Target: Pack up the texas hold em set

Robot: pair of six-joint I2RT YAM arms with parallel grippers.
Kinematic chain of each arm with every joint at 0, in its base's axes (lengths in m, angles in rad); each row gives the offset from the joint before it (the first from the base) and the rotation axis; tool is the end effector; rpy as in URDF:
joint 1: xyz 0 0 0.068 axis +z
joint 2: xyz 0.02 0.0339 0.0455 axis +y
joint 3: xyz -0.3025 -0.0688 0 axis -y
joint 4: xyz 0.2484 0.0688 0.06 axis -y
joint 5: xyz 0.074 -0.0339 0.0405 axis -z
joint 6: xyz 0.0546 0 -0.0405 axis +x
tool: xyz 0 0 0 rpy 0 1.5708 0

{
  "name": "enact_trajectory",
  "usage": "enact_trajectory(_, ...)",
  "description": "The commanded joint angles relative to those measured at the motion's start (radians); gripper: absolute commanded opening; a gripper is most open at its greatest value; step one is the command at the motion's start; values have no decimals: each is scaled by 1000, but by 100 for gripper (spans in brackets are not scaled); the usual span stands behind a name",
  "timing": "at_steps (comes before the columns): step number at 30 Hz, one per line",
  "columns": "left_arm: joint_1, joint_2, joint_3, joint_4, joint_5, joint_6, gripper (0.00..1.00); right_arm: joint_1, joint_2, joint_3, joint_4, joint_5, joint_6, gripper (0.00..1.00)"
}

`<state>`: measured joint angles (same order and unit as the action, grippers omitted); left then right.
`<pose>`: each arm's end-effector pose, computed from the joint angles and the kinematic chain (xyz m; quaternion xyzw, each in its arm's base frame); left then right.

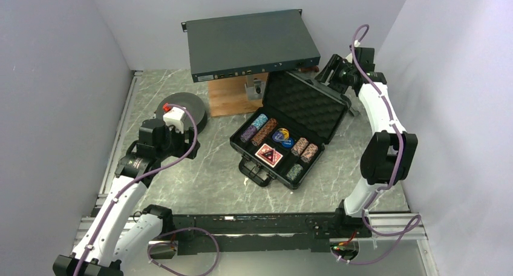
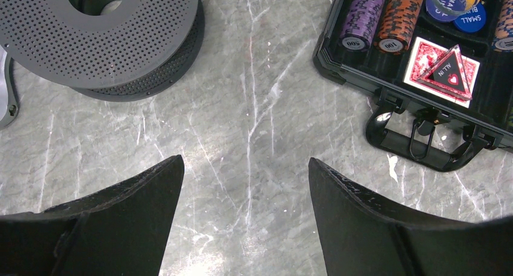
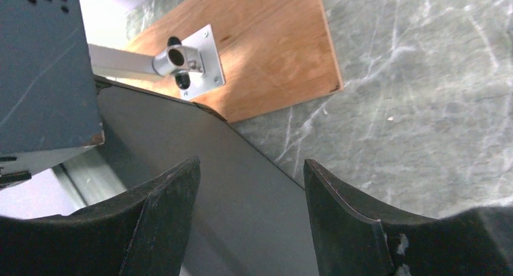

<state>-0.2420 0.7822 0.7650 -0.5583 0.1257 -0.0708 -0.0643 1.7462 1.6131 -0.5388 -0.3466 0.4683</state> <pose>0.1560 -0.0455 0.3127 0.1049 0.8712 -0.1287 0.4620 0.4254 -0.0088 0.3598 0.1612 0.8756 0.2380 0.3881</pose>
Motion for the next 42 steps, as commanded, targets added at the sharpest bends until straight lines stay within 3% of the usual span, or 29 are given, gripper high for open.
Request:
enact_trajectory(1,-3,-13,22,22,-10,12,81,55,-23,-32,-63,-40,-13,66)
enact_trajectory(30,-3,-24,22,14,-37,11,81,258,-123,-173,-57,2,-32,66)
enact_trajectory(42,-3,-21,22,14,-19,7,80,314,-326,-314,5,91,4,65)
